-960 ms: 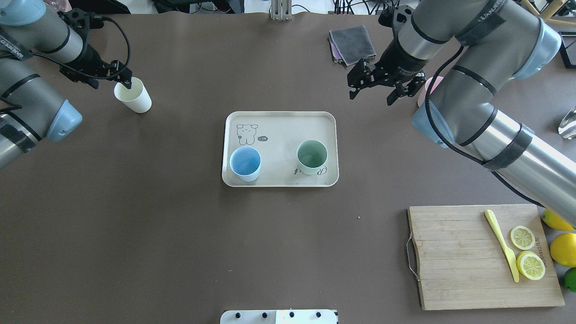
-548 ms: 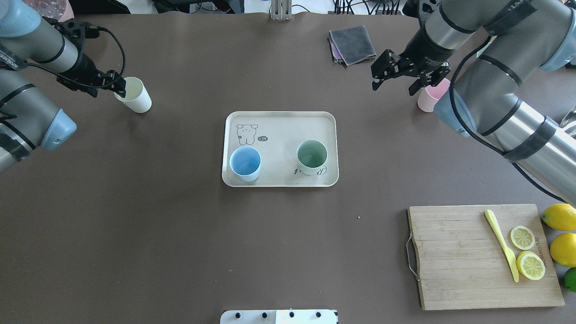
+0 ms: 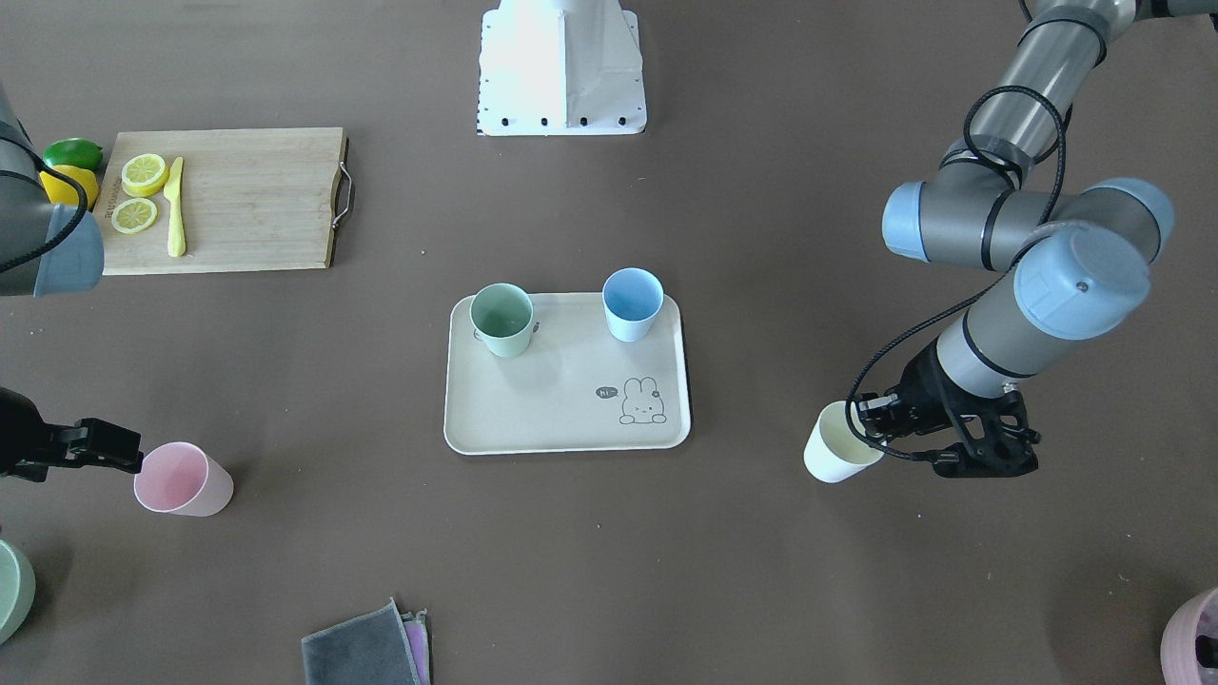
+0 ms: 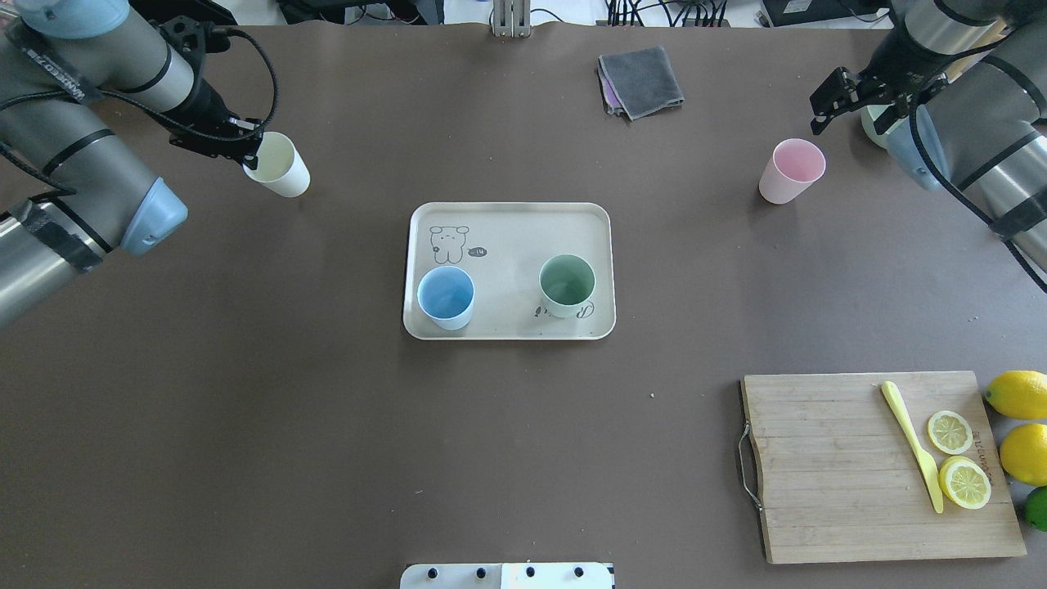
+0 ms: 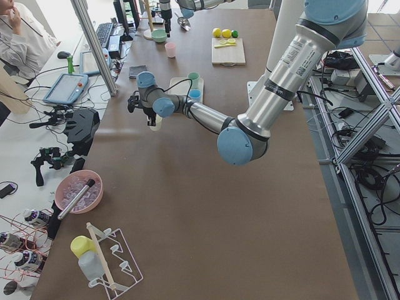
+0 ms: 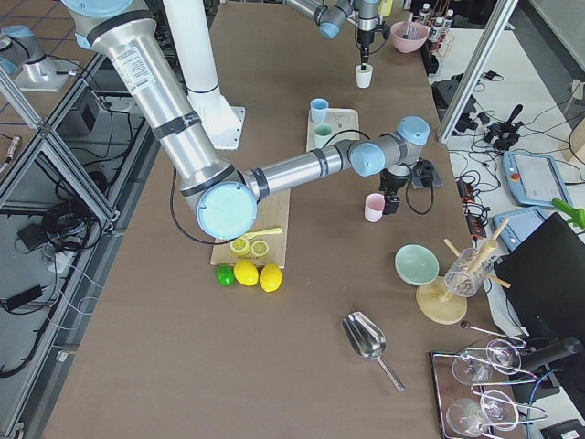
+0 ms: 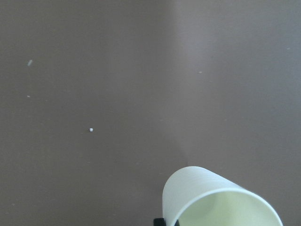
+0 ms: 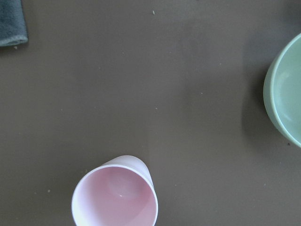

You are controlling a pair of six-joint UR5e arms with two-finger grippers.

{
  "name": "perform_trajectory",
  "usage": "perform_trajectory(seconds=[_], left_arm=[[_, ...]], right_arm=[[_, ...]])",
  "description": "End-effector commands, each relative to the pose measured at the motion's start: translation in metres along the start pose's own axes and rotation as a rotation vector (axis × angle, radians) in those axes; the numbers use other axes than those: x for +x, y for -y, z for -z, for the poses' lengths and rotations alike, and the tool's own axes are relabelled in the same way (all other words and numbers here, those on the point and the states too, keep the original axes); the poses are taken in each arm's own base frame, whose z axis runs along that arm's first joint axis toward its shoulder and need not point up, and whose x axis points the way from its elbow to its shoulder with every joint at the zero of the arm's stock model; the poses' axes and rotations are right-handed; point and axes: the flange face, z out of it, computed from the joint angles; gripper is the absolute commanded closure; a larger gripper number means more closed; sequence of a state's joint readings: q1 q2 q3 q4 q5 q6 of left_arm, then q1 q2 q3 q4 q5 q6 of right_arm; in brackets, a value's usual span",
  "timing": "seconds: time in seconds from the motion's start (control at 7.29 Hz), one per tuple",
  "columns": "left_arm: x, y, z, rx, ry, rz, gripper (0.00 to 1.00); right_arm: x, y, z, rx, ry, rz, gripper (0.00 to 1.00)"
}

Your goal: Place all cups on tray

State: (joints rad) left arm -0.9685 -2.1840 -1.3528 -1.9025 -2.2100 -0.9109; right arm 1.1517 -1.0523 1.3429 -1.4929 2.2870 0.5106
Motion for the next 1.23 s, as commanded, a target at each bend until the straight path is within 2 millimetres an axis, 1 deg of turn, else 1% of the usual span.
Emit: perform_trajectory(seconds=[0.0, 0.14, 0.27, 0.41, 0.55, 0.69, 0.82, 0.96, 1.1], left_arm=[[0.087, -0.018, -0.007, -0.003, -0.030, 0.035, 1.00], [0.119, -0.035, -0.019, -0.005, -0.034, 0.043, 1.00], [0.145, -0.046, -0.022, 0.004, -0.043, 0.059, 1.00], [0.168, -0.057, -0.025, -0.005, -0.056, 0.060, 1.00], [0.180, -0.069, -0.034, 0.012, -0.044, 0.054, 1.00], [0.186, -0.080, -0.044, 0.003, -0.040, 0.041, 1.00], [0.190, -0.092, -0.057, 0.008, -0.025, 0.034, 0.30], [0.192, -0.092, -0.056, 0.012, -0.026, 0.033, 0.02], [0.192, -0.091, -0.041, 0.018, -0.044, 0.031, 0.02]], right_arm=[[-0.011, -0.004, -0.035, -0.032, -0.021, 0.020, 0.00], [-0.013, -0.006, -0.052, -0.034, -0.023, 0.040, 0.00], [-0.009, -0.006, -0.063, -0.037, -0.023, 0.046, 0.00], [-0.007, -0.005, -0.069, -0.043, -0.028, 0.045, 0.00], [-0.006, -0.005, -0.069, -0.046, -0.030, 0.038, 0.04], [-0.007, -0.005, -0.069, -0.044, -0.029, 0.010, 0.82], [-0.009, -0.005, -0.067, -0.042, -0.025, 0.016, 1.00], [-0.019, -0.006, -0.058, -0.034, -0.007, 0.023, 1.00], [-0.045, 0.003, -0.037, -0.013, 0.016, 0.036, 1.00]])
